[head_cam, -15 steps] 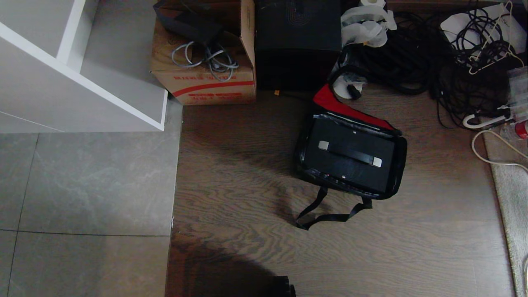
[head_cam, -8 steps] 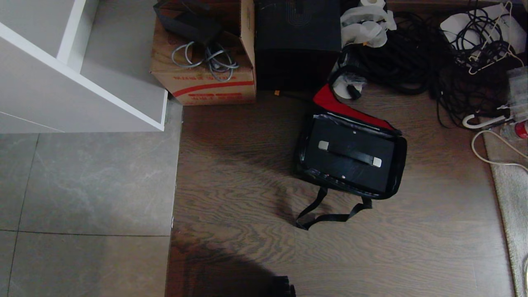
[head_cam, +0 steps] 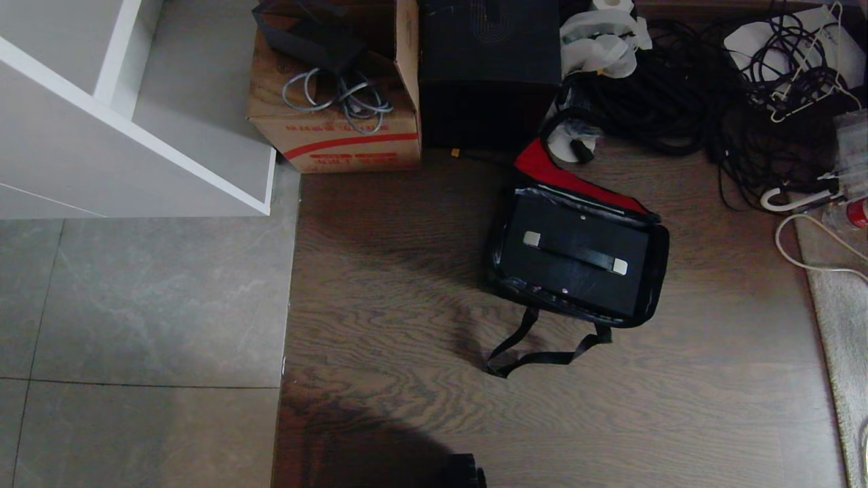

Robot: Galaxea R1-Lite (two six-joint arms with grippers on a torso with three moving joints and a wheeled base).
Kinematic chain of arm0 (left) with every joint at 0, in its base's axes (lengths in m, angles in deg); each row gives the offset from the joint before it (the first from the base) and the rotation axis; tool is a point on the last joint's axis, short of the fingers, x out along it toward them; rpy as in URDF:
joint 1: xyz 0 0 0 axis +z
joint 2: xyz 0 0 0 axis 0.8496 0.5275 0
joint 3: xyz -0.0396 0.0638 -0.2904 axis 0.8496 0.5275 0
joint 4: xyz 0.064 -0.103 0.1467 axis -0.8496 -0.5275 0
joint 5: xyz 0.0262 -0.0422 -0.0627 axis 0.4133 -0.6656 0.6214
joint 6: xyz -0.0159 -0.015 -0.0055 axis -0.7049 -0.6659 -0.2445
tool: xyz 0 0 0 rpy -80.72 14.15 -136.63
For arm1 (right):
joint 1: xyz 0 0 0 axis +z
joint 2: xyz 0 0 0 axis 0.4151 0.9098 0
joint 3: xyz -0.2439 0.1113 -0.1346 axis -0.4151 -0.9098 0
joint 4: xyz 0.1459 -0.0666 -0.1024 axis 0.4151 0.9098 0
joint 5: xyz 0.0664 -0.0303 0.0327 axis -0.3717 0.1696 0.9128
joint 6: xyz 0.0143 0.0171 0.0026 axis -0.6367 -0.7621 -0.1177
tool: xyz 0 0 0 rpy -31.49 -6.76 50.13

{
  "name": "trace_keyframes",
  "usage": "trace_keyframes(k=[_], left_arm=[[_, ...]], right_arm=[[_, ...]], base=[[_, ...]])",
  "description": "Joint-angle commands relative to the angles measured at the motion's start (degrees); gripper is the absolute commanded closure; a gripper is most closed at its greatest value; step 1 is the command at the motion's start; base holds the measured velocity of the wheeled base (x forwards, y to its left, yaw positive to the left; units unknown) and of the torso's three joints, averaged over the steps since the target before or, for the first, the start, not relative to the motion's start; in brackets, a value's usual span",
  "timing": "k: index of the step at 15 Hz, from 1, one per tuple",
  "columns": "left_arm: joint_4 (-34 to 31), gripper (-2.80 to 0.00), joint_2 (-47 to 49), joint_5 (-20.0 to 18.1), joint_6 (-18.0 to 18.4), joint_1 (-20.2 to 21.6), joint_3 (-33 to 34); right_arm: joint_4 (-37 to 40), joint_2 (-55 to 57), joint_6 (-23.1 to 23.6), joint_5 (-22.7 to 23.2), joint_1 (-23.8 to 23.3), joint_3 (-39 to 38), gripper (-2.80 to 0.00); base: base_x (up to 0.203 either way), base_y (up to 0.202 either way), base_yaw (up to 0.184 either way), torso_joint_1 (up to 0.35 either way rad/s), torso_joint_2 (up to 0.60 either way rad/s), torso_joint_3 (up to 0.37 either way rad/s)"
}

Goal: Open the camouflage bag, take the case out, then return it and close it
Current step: Grip the handle

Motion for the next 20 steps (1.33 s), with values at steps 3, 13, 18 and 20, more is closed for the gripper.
trace_keyframes(k=[3,13,18,20], left_arm=[[0.0,0.00,0.0,0.0,0.0,0.0,0.5],[0.0,0.00,0.0,0.0,0.0,0.0,0.5],[0.0,0.00,0.0,0.0,0.0,0.0,0.6],[0.0,0.00,0.0,0.0,0.0,0.0,0.6]], right_arm=[[0.2,-0.4,0.0,0.0,0.1,0.0,0.00],[0.2,-0.4,0.0,0.0,0.0,0.0,0.00],[0.2,-0.4,0.0,0.0,0.0,0.0,0.00],[0.2,-0.4,0.0,0.0,0.0,-0.1,0.00]], base=[[0.000,0.000,0.000,0.000,0.00,0.000],[0.000,0.000,0.000,0.000,0.00,0.000],[0.000,0.000,0.000,0.000,0.00,0.000],[0.000,0.000,0.000,0.000,0.00,0.000]])
